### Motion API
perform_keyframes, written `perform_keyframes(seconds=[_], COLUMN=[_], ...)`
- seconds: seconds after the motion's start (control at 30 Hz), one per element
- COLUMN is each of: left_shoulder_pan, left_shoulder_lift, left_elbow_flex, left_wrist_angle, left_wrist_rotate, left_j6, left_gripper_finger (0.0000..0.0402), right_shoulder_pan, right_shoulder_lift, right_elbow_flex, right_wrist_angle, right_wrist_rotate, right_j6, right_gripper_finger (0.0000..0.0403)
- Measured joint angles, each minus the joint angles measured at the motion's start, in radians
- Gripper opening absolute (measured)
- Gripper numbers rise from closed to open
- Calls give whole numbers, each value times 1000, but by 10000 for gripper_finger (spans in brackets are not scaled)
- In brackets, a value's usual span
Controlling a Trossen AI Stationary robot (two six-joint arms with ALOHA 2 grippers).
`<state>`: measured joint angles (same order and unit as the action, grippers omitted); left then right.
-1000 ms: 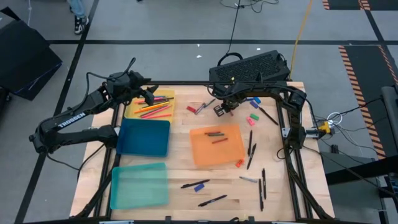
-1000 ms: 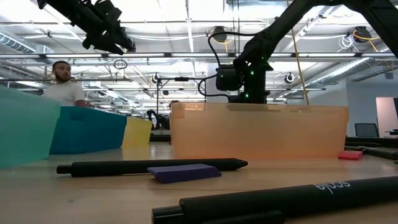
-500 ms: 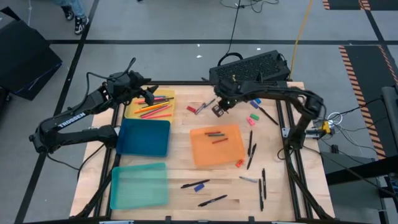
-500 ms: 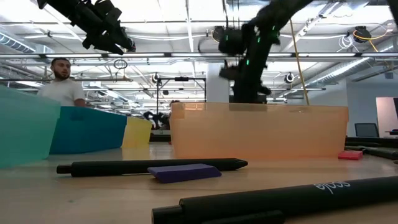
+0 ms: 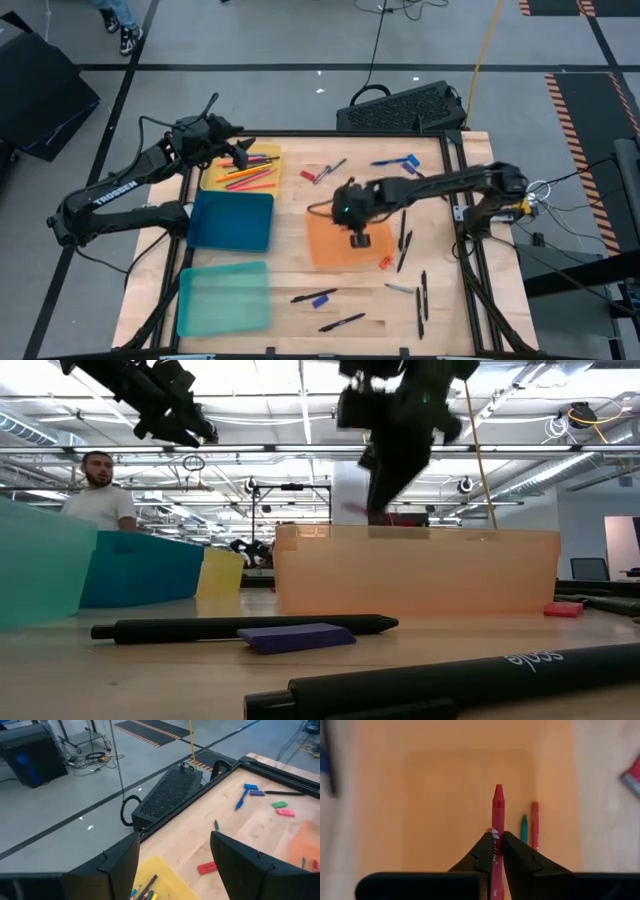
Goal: Sort crayons/erasers/pens/pencils in bins
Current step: Put the red crayon into the orange bin, then put the green crayon into the orange bin
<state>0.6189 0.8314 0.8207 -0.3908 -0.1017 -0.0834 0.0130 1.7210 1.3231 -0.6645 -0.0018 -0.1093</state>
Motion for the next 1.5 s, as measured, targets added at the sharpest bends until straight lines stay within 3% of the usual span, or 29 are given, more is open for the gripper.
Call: perform_keyframes(seconds=[0.17, 0.3, 0.5, 0.67, 0.87, 1.07, 1.3, 1.5], left_shoulder_pan=[-12, -50, -118, -172, -253, -309, -340, -340], left_shoulder_lift=[0, 0, 0, 0, 0, 0, 41, 145], left_elbow_flex=[0, 0, 0, 0, 0, 0, 0, 0], left_wrist_angle=[0, 0, 0, -1, -1, -2, 0, 18], left_wrist_rotate=[38, 42, 44, 65, 106, 87, 19, 18], left_j6=[3, 21, 26, 28, 8, -114, -185, -246], left_gripper_finger=[243, 243, 243, 243, 243, 243, 243, 243], right_shoulder_pan=[32, 34, -3, -126, -340, -499, -584, -623], right_shoulder_lift=[133, 184, 121, 69, 90, 182, 330, 438], right_elbow_flex=[0, 0, 54, 139, 190, 193, 203, 264], right_wrist_angle=[29, 41, 1, -45, -14, 12, 100, 85], right_wrist_rotate=[55, 55, 52, 52, 16, -75, -190, -221], right_j6=[24, 41, -1, -136, -327, -449, -545, -602], right_gripper_finger=[32, 69, 144, 179, 182, 168, 160, 159])
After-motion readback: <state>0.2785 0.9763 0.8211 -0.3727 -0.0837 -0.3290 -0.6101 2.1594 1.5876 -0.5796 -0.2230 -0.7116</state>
